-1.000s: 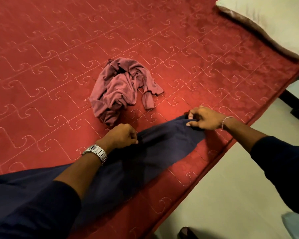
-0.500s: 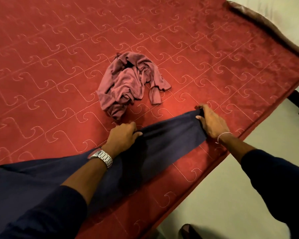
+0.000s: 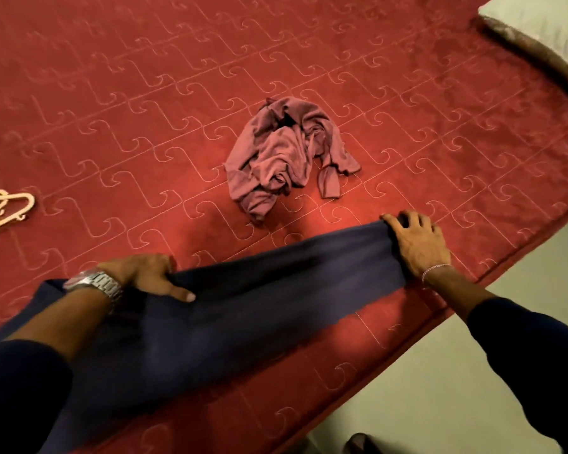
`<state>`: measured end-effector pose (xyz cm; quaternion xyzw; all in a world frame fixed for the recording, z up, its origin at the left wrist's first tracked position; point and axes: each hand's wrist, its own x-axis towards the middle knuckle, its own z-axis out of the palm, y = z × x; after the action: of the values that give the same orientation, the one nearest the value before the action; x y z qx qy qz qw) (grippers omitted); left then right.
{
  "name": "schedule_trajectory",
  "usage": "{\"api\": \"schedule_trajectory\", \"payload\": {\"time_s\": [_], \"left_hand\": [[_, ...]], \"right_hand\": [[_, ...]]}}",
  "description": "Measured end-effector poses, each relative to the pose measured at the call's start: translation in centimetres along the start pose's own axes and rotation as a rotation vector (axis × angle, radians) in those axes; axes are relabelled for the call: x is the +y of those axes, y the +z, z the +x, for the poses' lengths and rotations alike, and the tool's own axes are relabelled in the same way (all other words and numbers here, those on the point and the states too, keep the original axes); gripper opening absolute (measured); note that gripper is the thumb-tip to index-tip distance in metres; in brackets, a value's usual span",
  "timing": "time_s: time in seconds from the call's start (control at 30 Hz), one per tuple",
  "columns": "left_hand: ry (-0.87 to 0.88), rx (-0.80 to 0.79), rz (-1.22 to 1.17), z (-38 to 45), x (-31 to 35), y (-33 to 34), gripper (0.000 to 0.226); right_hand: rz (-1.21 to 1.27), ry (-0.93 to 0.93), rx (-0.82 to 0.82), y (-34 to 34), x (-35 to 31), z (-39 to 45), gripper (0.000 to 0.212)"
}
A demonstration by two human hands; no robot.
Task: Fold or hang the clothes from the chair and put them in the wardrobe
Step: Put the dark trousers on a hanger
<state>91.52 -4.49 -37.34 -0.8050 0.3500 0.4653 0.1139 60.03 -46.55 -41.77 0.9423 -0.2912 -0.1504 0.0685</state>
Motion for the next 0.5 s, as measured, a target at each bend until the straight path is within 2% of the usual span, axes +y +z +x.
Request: {"api": "schedule_trajectory", "payload": {"time_s": [0.1,0.17,0.23,0.33,0.43,0.5], "left_hand": [[-0.087,0.062,-0.017,-1.1,-4.0,0.4,0.060],[-0.079,0.141,-0.068,-1.7,-5.1,1.0,0.060],[-0.056,0.232,-0.082,-2.5,-5.7,1.6,0.065],[-0.016,0.307,-0.042,-3.6,-7.5,2.6,0.067],[-0.030,0.284,0.014,-5.2,-10.1,3.3,0.055],[-0.068,0.255,0.068,-6.0,-10.8,3.5,0.043]], "right_hand": [[-0.056,0.046,0.007,-0.4,-1.2,0.2,0.059],[-0.041,0.113,0.102,-1.6,-3.0,0.5,0.048],[0.065,0.059,0.242,-3.0,-6.6,0.8,0.039],[0.458,-0.284,0.317,-5.2,-15.4,0.8,0.039],[0.677,-0.664,0.158,-7.5,-25.9,0.1,0.034],[0.748,-0.798,0.031,-8.8,-31.9,-0.5,0.033]]}}
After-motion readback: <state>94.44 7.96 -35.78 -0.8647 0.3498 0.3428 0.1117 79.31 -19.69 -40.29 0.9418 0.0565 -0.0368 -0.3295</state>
